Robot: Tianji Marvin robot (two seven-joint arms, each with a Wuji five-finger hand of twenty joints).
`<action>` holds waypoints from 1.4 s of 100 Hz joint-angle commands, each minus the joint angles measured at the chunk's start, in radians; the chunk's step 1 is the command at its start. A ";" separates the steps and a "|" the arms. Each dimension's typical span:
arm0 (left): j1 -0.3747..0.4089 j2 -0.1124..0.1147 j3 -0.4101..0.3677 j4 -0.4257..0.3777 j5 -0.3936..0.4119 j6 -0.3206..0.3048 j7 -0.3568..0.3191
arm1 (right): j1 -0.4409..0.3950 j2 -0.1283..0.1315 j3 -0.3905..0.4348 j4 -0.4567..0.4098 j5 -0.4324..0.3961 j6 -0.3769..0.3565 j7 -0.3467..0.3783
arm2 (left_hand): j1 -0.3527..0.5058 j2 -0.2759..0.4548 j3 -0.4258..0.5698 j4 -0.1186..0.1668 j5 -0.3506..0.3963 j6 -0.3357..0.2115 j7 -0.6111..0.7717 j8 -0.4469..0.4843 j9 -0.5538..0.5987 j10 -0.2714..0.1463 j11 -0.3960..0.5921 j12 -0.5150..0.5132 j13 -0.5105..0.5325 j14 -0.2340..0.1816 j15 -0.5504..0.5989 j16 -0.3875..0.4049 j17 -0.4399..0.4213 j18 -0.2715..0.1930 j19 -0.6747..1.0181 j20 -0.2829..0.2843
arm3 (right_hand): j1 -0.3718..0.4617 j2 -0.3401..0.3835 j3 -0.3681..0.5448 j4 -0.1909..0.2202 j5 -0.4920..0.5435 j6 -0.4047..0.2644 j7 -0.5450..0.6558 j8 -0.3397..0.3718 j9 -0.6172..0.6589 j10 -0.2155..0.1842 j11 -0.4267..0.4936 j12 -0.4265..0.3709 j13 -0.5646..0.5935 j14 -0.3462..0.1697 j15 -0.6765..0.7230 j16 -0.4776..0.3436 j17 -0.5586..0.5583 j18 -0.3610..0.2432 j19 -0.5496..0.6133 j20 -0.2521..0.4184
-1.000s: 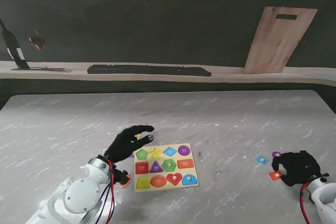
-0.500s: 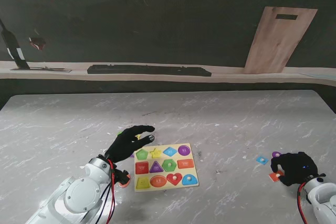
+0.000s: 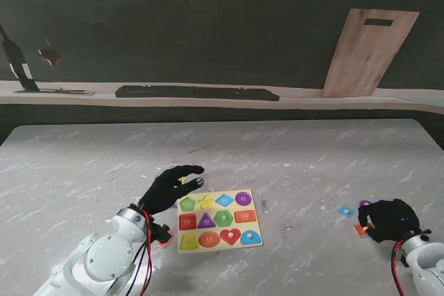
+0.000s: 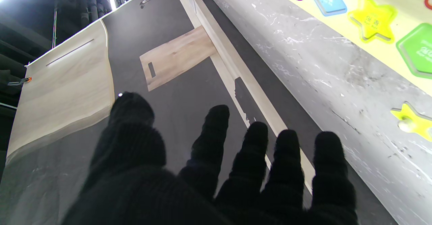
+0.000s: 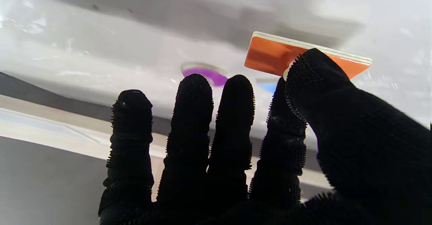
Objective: Fit puzzle pieces into a puzzle board
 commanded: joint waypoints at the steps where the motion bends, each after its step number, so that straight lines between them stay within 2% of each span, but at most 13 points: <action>1: 0.005 -0.001 -0.001 -0.006 -0.002 0.001 0.003 | -0.013 -0.016 -0.004 -0.042 0.008 -0.020 -0.019 | 0.008 0.029 -0.029 -0.012 0.014 -0.026 -0.013 -0.004 -0.003 -0.015 -0.010 -0.010 0.022 -0.018 -0.021 0.005 -0.014 0.006 -0.002 0.013 | 0.046 0.008 0.039 -0.003 0.079 -0.005 0.089 0.005 0.033 0.023 0.023 -0.010 0.027 0.017 0.029 0.015 0.011 0.005 0.035 0.002; 30: 0.011 0.000 -0.006 -0.011 0.000 0.001 0.003 | -0.004 -0.044 -0.073 -0.124 0.095 -0.057 -0.053 | 0.010 0.030 -0.029 -0.011 0.014 -0.026 -0.014 -0.005 -0.003 -0.016 -0.010 -0.010 0.021 -0.017 -0.021 0.005 -0.015 0.006 -0.002 0.012 | 0.056 -0.012 0.053 -0.002 0.098 0.055 0.094 -0.016 0.057 0.081 0.057 -0.036 0.067 0.039 0.068 0.021 0.047 0.017 0.084 0.009; 65: 0.018 0.000 -0.014 -0.016 0.001 -0.002 0.003 | 0.085 -0.073 -0.299 -0.136 0.256 -0.015 -0.014 | 0.009 0.030 -0.030 -0.012 0.016 -0.026 -0.014 -0.005 -0.002 -0.015 -0.009 -0.010 0.022 -0.017 -0.020 0.006 -0.014 0.007 -0.001 0.013 | 0.067 -0.007 0.056 0.002 0.099 0.122 0.101 -0.017 0.053 0.143 0.108 -0.038 0.084 0.068 0.130 0.032 0.053 0.046 0.140 0.018; 101: 0.031 -0.001 -0.028 -0.025 0.003 -0.010 0.013 | 0.229 -0.092 -0.538 -0.047 0.367 0.032 -0.005 | 0.009 0.029 -0.030 -0.012 0.017 -0.027 -0.013 -0.004 0.000 -0.015 -0.009 -0.010 0.023 -0.019 -0.020 0.006 -0.013 0.006 -0.001 0.013 | 0.065 -0.006 0.059 0.007 0.092 0.127 0.106 -0.008 0.039 0.145 0.132 -0.032 0.072 0.068 0.161 0.039 0.039 0.047 0.164 0.023; 140: 0.033 -0.001 -0.032 -0.026 0.002 -0.010 0.015 | 0.340 -0.101 -0.668 0.033 0.410 0.045 0.010 | 0.009 0.029 -0.029 -0.012 0.016 -0.026 -0.013 -0.004 -0.002 -0.016 -0.010 -0.010 0.022 -0.017 -0.021 0.005 -0.013 0.006 -0.001 0.013 | 0.062 0.007 0.056 0.008 0.079 0.116 0.105 -0.006 0.027 0.137 0.136 -0.034 0.062 0.063 0.164 0.036 0.034 0.044 0.169 0.020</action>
